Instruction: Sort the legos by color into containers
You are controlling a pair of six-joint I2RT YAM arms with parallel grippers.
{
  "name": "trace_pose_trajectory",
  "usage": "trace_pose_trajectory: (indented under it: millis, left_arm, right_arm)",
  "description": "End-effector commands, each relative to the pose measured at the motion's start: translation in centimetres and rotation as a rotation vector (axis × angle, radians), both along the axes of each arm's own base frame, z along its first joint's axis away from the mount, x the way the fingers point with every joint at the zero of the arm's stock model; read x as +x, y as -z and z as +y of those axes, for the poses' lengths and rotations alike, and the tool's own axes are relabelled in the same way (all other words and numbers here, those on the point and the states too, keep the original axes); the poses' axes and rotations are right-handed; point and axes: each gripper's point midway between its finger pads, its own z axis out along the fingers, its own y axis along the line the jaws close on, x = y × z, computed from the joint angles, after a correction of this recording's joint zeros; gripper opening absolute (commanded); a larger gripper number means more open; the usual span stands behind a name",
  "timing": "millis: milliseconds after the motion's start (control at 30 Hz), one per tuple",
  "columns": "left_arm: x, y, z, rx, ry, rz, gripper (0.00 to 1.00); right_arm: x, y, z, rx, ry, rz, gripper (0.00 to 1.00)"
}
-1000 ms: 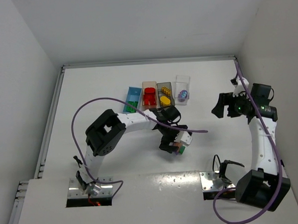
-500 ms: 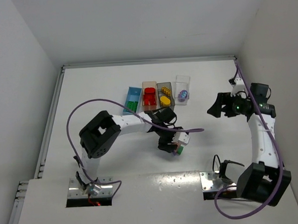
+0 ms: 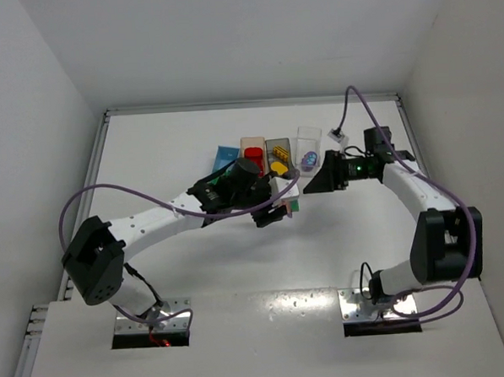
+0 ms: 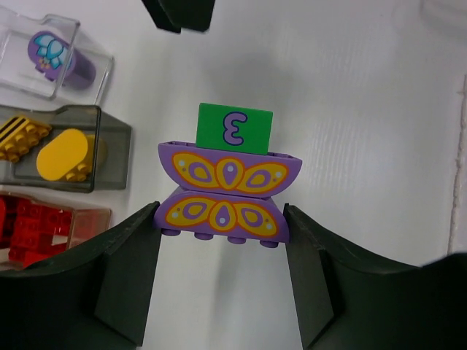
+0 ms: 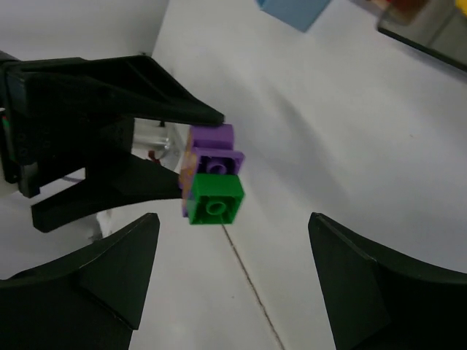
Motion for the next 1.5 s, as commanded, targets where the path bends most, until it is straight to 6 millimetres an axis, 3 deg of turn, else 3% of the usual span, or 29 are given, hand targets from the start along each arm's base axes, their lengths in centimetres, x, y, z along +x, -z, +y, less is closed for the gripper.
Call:
trace_pose_trajectory:
  millis: [0,167,500,633,833,1033,1167,1233,1300,1467]
  left_arm:
    - [1.3,-1.8,-0.2,-0.046,-0.103,-0.004,0.24]
    - [2.2,-2.7,0.0,-0.068,-0.135,0.003,0.24]
    - [4.2,-4.5,-0.1,-0.086,-0.168,-0.05,0.24]
    - [4.7,-4.5,-0.1,-0.077,-0.18,-0.067,0.24]
    - [6.4,-5.3,0.4,-0.081,-0.22,-0.116,0.24]
    - [7.7,-5.5,1.3,-0.075,-0.271,-0.136,0.23]
    - [7.9,-5.1,1.8,-0.071,-0.286,-0.124,0.23]
    - [7.7,-4.9,2.5,-0.071,-0.3,-0.115,0.23]
    - [7.4,-4.6,2.8,-0.072,-0.305,-0.104,0.23]
    - [7.2,-4.0,5.5,-0.063,-0.376,-0.096,0.23]
  right_arm:
    - [1.5,-3.3,3.0,0.103,-0.123,-0.096,0.83]
    - [2.9,-3.5,4.6,0.116,-0.176,-0.097,0.82]
    - [2.4,-1.3,4.6,0.081,-0.177,-0.05,0.84]
    - [2.0,-1.6,5.0,0.103,-0.2,-0.048,0.82]
    - [1.2,-2.4,5.8,0.149,-0.249,-0.053,0.49]
    - [0.8,-2.5,6.2,0.17,-0.272,-0.042,0.41]
    - [1.1,-2.6,6.3,0.187,-0.284,-0.053,0.13]
    - [1.6,-3.2,6.4,0.189,-0.285,-0.076,0.04]
    - [2.2,-3.5,6.2,0.198,-0.282,-0.09,0.02]
    - [4.6,-5.4,5.8,0.198,-0.265,-0.171,0.0]
